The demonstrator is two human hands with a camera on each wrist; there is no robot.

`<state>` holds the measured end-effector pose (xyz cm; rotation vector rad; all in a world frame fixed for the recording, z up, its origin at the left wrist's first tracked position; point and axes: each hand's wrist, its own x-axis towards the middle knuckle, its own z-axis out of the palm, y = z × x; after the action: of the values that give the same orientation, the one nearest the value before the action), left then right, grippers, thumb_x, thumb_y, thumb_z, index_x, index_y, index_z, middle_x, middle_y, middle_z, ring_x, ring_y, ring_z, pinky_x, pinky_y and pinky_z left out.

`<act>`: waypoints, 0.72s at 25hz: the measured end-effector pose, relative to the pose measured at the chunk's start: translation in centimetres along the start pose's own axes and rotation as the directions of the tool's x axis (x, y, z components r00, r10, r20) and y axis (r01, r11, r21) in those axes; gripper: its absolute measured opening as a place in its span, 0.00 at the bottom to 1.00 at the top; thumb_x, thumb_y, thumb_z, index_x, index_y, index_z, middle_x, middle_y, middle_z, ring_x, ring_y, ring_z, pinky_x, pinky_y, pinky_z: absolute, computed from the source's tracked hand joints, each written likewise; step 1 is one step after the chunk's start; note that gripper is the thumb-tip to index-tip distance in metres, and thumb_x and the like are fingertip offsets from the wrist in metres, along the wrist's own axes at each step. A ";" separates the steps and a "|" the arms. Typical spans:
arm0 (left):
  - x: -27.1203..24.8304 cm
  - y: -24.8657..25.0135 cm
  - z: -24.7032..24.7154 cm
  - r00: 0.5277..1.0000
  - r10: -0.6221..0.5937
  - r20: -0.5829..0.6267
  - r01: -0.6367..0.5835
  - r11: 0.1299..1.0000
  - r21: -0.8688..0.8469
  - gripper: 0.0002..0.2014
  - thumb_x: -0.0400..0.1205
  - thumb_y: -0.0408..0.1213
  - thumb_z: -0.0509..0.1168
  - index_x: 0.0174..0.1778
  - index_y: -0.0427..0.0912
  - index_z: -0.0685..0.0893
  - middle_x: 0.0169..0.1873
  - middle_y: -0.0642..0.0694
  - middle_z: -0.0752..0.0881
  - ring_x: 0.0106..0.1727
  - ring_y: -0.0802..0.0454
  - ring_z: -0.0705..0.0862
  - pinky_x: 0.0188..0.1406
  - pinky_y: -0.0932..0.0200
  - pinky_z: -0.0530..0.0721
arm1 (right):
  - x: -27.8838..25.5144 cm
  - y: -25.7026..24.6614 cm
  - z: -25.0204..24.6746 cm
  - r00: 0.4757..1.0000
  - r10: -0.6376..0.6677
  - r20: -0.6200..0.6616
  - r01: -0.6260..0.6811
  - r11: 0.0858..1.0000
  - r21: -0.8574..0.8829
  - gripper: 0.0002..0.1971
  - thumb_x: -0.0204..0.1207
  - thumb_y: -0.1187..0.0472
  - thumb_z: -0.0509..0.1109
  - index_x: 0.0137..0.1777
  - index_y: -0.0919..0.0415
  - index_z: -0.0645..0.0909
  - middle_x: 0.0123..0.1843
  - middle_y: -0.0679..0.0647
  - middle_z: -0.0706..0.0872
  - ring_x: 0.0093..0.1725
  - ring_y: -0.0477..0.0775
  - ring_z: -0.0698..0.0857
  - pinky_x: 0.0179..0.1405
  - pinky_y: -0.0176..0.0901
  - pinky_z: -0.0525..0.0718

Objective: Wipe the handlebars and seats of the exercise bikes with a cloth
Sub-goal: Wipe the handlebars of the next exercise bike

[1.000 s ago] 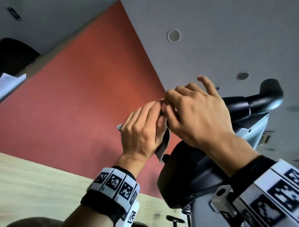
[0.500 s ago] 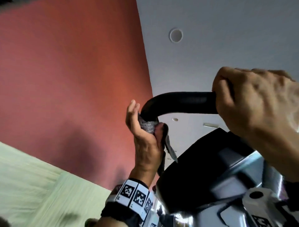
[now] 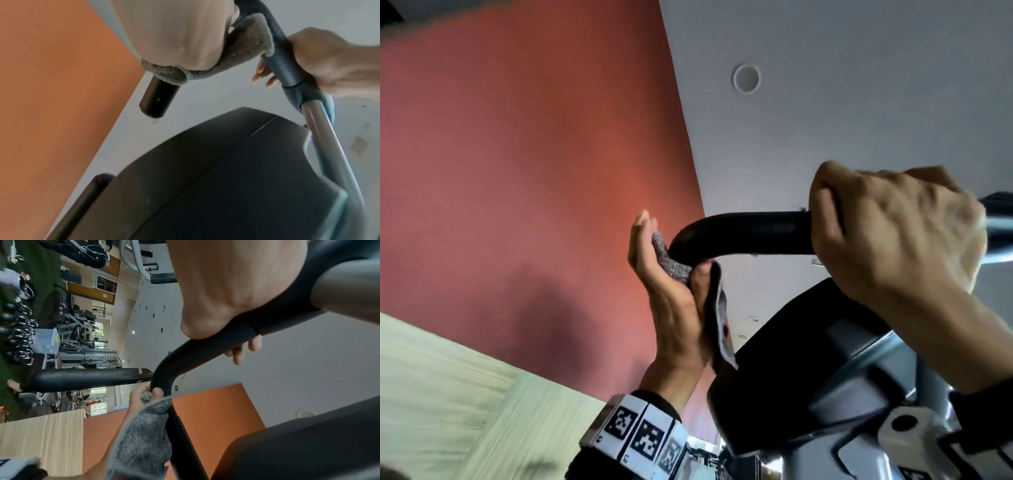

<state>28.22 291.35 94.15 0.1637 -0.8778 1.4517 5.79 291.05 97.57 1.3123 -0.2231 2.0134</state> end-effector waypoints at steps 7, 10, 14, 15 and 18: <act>3.8 5.1 0.4 0.967 0.255 -0.003 -0.241 0.918 0.314 0.23 0.93 0.41 0.49 0.64 0.24 0.81 0.63 0.32 0.83 0.66 0.38 0.83 0.68 0.44 0.81 | 0.2 2.6 0.1 0.974 -0.199 0.112 0.176 0.967 0.183 0.15 0.83 0.52 0.50 0.52 0.55 0.78 0.49 0.54 0.83 0.53 0.63 0.80 0.67 0.54 0.69; 6.1 8.1 1.9 0.929 0.339 0.149 -0.367 0.793 0.487 0.23 0.93 0.41 0.49 0.50 0.39 0.91 0.46 0.46 0.91 0.45 0.43 0.88 0.43 0.43 0.84 | -0.1 4.7 -0.4 0.982 -0.183 0.040 0.154 0.911 0.382 0.15 0.81 0.54 0.52 0.55 0.55 0.80 0.53 0.53 0.82 0.56 0.61 0.79 0.71 0.51 0.67; 6.1 11.8 5.7 0.832 0.332 0.445 -0.552 0.573 0.605 0.22 0.92 0.44 0.50 0.49 0.47 0.91 0.41 0.51 0.90 0.39 0.43 0.85 0.40 0.46 0.79 | -1.2 10.2 0.4 0.999 -0.051 -0.014 0.052 0.913 0.404 0.17 0.83 0.52 0.52 0.56 0.56 0.82 0.58 0.55 0.83 0.60 0.64 0.78 0.75 0.56 0.64; 5.8 12.4 6.7 0.818 0.323 0.476 -0.571 0.559 0.601 0.22 0.92 0.44 0.50 0.51 0.47 0.91 0.42 0.51 0.90 0.40 0.43 0.85 0.42 0.47 0.78 | -1.5 11.6 0.9 1.000 -0.014 -0.006 0.016 0.912 0.410 0.18 0.85 0.51 0.51 0.57 0.56 0.82 0.58 0.56 0.83 0.60 0.65 0.78 0.74 0.57 0.65; 4.9 14.7 10.2 0.789 0.295 0.539 -0.596 0.578 0.557 0.21 0.89 0.45 0.51 0.57 0.46 0.90 0.48 0.50 0.91 0.44 0.44 0.87 0.45 0.49 0.79 | -2.5 15.3 2.1 0.995 0.081 0.059 -0.100 0.858 0.503 0.23 0.89 0.48 0.46 0.58 0.54 0.83 0.59 0.56 0.83 0.61 0.65 0.78 0.72 0.59 0.67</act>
<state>10.15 291.63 98.22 0.9028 -0.6389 2.2758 -1.92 277.66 99.93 1.6830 0.2575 2.2178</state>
